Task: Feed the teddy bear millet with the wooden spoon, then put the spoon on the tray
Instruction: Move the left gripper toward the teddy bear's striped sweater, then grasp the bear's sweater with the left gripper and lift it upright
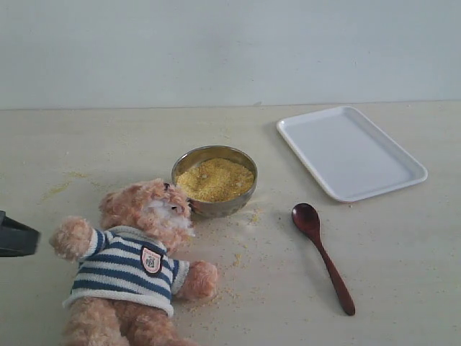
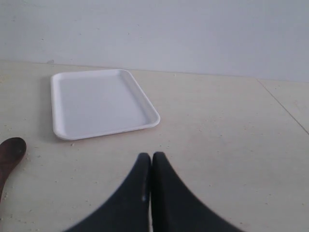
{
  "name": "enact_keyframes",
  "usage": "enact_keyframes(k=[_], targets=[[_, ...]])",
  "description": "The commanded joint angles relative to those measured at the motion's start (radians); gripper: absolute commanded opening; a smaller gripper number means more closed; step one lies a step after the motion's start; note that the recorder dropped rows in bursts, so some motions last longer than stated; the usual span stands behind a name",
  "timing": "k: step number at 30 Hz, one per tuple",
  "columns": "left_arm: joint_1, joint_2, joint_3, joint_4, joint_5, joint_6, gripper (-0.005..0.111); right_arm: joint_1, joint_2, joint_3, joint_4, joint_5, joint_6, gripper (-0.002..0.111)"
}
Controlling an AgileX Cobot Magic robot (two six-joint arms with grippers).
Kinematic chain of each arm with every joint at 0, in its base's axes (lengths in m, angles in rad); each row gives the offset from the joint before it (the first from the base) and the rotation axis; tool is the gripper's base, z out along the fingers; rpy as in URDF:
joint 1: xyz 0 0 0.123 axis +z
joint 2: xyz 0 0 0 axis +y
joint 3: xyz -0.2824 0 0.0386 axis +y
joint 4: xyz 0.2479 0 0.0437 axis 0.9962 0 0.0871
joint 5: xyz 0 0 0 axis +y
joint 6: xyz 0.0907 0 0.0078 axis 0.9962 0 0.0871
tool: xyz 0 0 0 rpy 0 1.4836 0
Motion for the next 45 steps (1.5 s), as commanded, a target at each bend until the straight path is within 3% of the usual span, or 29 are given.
enact_keyframes(k=[1, 6, 9, 11, 15, 17, 23, 31, 34, 45], targets=[[-0.001, 0.11, -0.006, -0.187, 0.027, 0.137, 0.005, -0.007, -0.004, 0.0, -0.001, -0.009, -0.003, 0.0], [-0.001, 0.168, -0.004, -0.098, 0.003, 0.137, 0.005, -0.007, -0.004, 0.0, -0.001, -0.009, -0.003, 0.0], [-0.001, 0.179, 0.027, -0.086, -0.021, 0.137, 0.017, -0.007, -0.004, 0.0, -0.001, -0.009, -0.003, 0.0], [-0.001, 0.179, 0.056, -0.086, -0.065, 0.137, 0.033, -0.007, -0.004, 0.0, -0.001, -0.009, -0.003, 0.0], [-0.001, 0.179, 0.116, -0.109, -0.182, 0.137, 0.086, -0.007, -0.004, 0.0, -0.001, -0.009, -0.003, 0.0], [-0.001, 0.179, 0.137, -0.199, -0.231, 0.127, 0.11, -0.007, -0.004, 0.0, -0.001, -0.009, -0.003, 0.0], [-0.001, 0.187, 0.162, -0.447, -0.239, 0.298, 0.11, -0.007, -0.004, 0.0, -0.001, -0.009, -0.003, 0.0], [-0.001, 0.315, 0.162, -0.509, -0.247, 0.56, 0.11, -0.007, -0.004, 0.0, -0.001, -0.009, -0.003, 0.0], [-0.001, 0.371, 0.162, -0.544, -0.266, 0.578, 0.11, -0.007, -0.004, 0.0, -0.001, -0.009, -0.003, 0.0], [-0.001, 0.588, 0.162, -0.867, -0.19, 0.791, 0.11, -0.007, -0.004, 0.0, -0.001, -0.009, -0.003, 0.0]])
